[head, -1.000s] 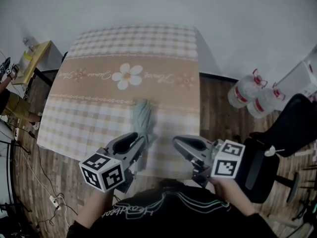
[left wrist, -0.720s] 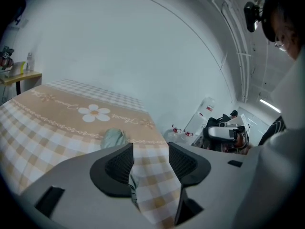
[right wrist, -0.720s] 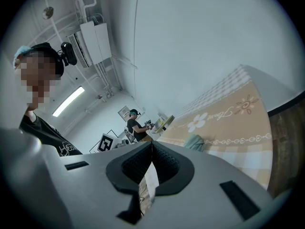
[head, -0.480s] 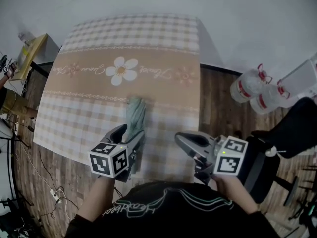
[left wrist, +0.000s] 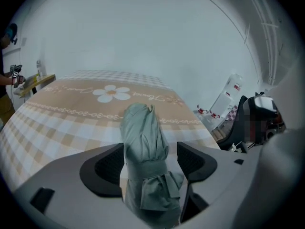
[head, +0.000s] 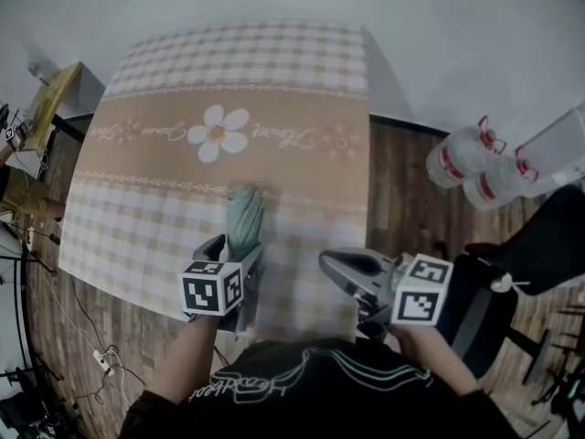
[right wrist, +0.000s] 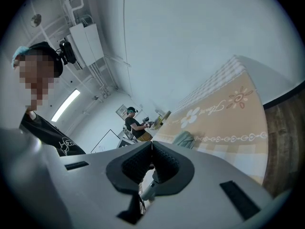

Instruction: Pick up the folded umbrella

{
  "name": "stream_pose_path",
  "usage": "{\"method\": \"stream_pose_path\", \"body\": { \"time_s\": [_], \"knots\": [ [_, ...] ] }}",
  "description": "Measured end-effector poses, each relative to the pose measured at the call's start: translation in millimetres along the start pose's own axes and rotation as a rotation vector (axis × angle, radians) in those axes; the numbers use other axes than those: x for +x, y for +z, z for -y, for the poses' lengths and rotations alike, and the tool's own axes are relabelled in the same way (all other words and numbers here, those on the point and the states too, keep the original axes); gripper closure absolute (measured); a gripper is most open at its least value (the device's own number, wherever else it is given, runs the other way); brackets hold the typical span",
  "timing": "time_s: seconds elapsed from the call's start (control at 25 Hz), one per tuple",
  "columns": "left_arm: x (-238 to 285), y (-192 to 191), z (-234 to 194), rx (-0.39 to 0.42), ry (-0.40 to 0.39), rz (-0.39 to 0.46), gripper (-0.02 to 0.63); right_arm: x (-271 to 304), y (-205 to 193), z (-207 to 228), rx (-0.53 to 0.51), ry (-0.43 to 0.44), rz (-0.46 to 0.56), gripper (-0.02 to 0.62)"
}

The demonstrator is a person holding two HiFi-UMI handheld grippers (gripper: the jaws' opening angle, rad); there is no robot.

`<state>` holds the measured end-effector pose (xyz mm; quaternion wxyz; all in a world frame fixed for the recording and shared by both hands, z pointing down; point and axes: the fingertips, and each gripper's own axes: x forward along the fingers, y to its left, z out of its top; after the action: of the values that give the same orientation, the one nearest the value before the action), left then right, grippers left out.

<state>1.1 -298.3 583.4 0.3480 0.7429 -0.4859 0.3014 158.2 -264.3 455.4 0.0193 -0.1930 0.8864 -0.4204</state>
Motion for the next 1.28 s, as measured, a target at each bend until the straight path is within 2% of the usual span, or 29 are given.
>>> {"method": "stream_pose_path", "body": {
  "time_s": [0.44,0.56,0.76,1.12,1.28],
  "knots": [
    [29,-24,-9,-0.014,0.038,-0.092,0.267,2,1,17,0.014,0.005,-0.020,0.583],
    [34,-28,-9,-0.041,0.040,-0.112,0.268,1,2,21,0.017,0.005,-0.023,0.583],
    [35,-29,-12,-0.046,0.077,-0.082,0.269,3,2,27,0.035,0.000,-0.027,0.583],
    [35,-28,-14,-0.053,0.081,-0.056,0.289,8,-2,36,0.059,-0.013,-0.037,0.583],
    [34,-28,-15,-0.069,0.056,-0.065,0.306,12,-5,35,0.063,-0.019,-0.045,0.583]
  ]
}}
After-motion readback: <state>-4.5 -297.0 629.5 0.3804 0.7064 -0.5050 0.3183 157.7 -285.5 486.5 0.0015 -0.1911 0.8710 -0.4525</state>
